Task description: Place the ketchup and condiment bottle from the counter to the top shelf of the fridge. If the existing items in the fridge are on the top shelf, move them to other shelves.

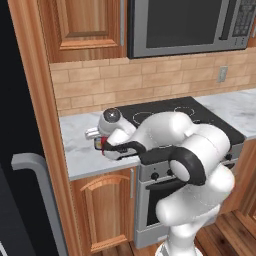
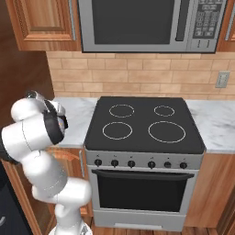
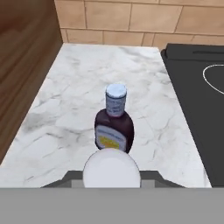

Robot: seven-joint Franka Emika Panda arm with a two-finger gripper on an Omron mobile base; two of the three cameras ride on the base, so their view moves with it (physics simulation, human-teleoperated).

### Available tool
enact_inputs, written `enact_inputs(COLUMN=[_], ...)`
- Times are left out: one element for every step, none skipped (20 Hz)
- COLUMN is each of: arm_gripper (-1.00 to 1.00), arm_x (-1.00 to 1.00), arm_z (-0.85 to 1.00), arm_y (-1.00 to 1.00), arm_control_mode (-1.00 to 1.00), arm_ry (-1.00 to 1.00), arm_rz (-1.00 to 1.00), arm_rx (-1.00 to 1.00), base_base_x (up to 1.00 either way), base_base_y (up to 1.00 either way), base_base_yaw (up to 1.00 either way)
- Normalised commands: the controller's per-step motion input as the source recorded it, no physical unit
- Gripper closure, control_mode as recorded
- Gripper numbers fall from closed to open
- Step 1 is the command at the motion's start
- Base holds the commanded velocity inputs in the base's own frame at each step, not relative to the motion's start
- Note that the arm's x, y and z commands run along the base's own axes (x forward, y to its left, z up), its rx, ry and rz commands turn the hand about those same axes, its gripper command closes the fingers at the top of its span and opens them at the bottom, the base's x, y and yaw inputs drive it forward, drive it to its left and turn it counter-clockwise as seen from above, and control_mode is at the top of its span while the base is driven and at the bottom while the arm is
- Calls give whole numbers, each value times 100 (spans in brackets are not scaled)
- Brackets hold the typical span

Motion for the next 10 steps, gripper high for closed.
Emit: enact_inputs(arm_gripper=[100, 100, 100, 100, 100, 100, 100, 100, 100, 100], arm_x=[-100, -100, -100, -100, -100, -100, -100, -100, -100, -100], arm_z=[100, 100, 100, 100, 100, 100, 100, 100, 100, 100], arm_y=[-42, -47, -52, -54, -62, -66, -71, -72, -76, -76], arm_control_mode=[-100, -100, -100, -100, -100, -100, -100, -100, -100, -100], arm_ry=[-2, 0, 0, 0, 0, 0, 0, 0, 0, 0], arm_rz=[-9, -8, -8, -7, -6, -6, -5, -2, 0, 0], arm_rx=[1, 0, 0, 0, 0, 0, 0, 0, 0, 0], base_base_x=[0, 0, 0, 0, 0, 0, 0, 0, 0, 0], base_base_y=[0, 0, 0, 0, 0, 0, 0, 0, 0, 0], base_base_yaw=[0, 0, 0, 0, 0, 0, 0, 0, 0, 0])
